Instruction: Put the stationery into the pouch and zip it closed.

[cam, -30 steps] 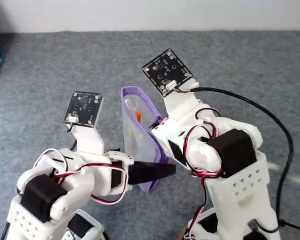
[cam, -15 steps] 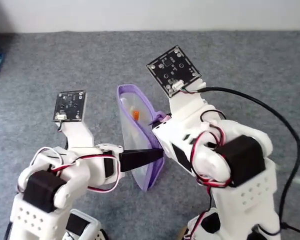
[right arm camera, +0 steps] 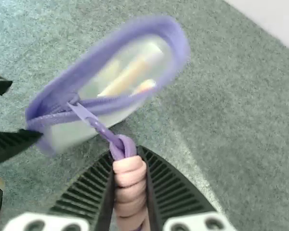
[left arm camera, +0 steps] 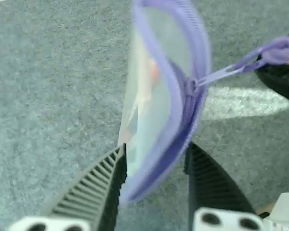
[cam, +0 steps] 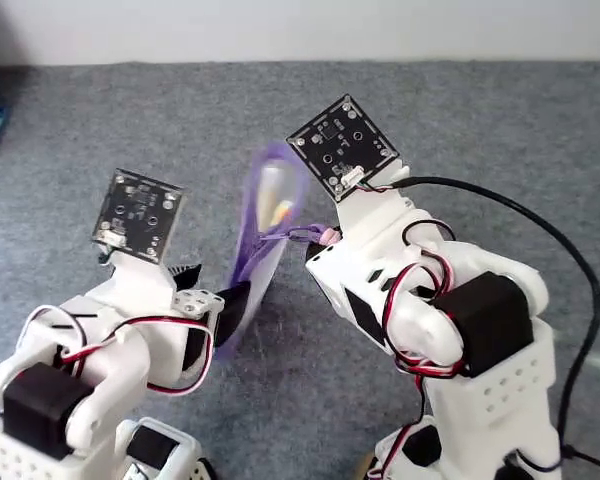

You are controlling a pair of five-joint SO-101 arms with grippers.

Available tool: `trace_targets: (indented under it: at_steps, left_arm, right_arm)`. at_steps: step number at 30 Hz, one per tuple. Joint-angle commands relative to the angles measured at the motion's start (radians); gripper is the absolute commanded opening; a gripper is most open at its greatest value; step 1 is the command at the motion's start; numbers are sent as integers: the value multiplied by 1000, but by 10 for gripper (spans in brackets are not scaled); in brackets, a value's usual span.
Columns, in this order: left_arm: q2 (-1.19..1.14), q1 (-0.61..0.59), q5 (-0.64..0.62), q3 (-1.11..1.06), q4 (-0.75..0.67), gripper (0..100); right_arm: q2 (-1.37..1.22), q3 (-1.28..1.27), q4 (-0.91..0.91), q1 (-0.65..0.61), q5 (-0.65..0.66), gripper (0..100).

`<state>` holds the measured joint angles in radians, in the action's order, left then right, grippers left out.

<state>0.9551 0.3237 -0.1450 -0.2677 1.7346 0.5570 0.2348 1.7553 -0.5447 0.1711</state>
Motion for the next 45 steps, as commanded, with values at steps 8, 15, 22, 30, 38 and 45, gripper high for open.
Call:
trace_targets:
  at_steps: [8,15,22,30,38,45]
  left_arm:
    - [-6,-14,-6,-87,-46,170]
    - [-6,-6,-21,-90,-101,171]
    - [-6,-5,-23,-90,-146,166]
    - [-6,-5,-23,-96,-137,17]
    - [-6,-5,-98,-96,-123,10]
    - [14,-5,-100,-94,-121,9]
  right_arm:
    - [65,48,38,-147,2,7]
    - [64,44,35,-154,0,7]
    - [64,44,35,-151,0,7]
    - [56,44,-5,-61,0,7]
    - [-59,46,-237,147,-2,7]
    - [-211,46,-441,232,0,7]
